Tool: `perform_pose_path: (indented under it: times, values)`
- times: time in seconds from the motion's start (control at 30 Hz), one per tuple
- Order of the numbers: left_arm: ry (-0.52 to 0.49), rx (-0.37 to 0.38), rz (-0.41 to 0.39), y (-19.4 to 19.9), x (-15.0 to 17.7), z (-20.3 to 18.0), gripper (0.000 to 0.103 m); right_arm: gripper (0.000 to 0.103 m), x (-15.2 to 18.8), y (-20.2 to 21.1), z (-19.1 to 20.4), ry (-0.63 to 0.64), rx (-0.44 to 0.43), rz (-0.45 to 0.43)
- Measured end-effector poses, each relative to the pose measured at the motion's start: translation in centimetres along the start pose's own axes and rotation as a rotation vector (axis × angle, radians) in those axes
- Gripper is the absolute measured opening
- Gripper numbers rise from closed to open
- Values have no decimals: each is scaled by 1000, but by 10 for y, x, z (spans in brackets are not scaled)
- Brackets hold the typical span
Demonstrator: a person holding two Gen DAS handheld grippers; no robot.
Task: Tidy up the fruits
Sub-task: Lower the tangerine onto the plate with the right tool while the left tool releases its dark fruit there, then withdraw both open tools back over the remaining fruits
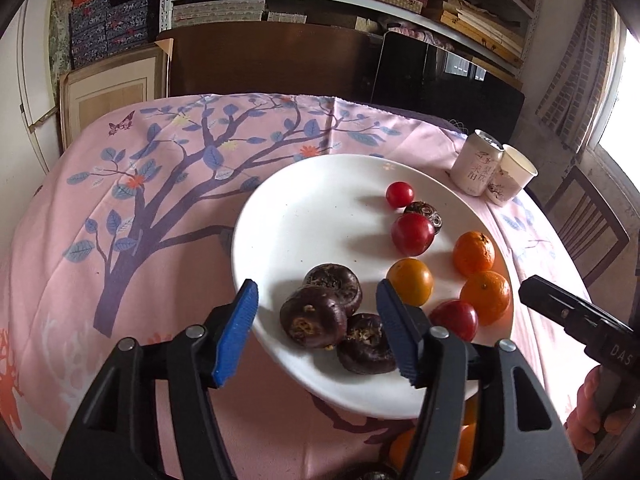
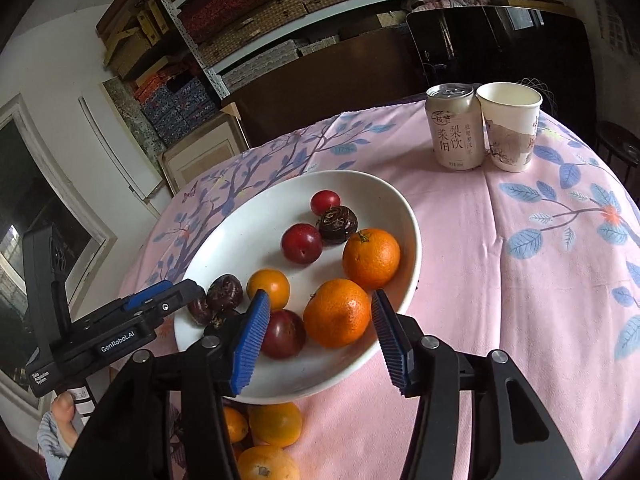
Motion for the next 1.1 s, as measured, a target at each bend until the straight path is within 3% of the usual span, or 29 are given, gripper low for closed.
perform_pose_path:
  times: [0.07,0.17,0.33,0.53,0.73,0.93,1.1]
  values:
    - [1,-11,-17,8,6,2,64,57,6,6,3,10,0,-9]
    - [-4,-42,-43,21,18,4,74,63,17,17,8,34,7,-33]
    - [-90,-142,-69,41,58,7,79,68,41,27,9,38,-1,-29]
    - [-199,-170,-25,43,111,-3,80,69,60,42,5,14,-28,-36]
    - [-257,-178,0,31,123,-16,81,70,74,45,4,10,-42,-26]
    - [-255,-132,9,28,123,-20,79,71,78,44,8,30,-36,-18]
    - [-297,-94,58,16,132,-33,62,71,79,42,8,34,-32,-10]
Point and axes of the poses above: each gripper's, at about its wrist camera, not at the fingertips, and y roughly against the way its jaws point, z to its left, x to its underside, the point moved 10 cm from there along -y, roughly the way its jaws point, and after that the axes turned 10 degrees about z, right-handed, at the moved point
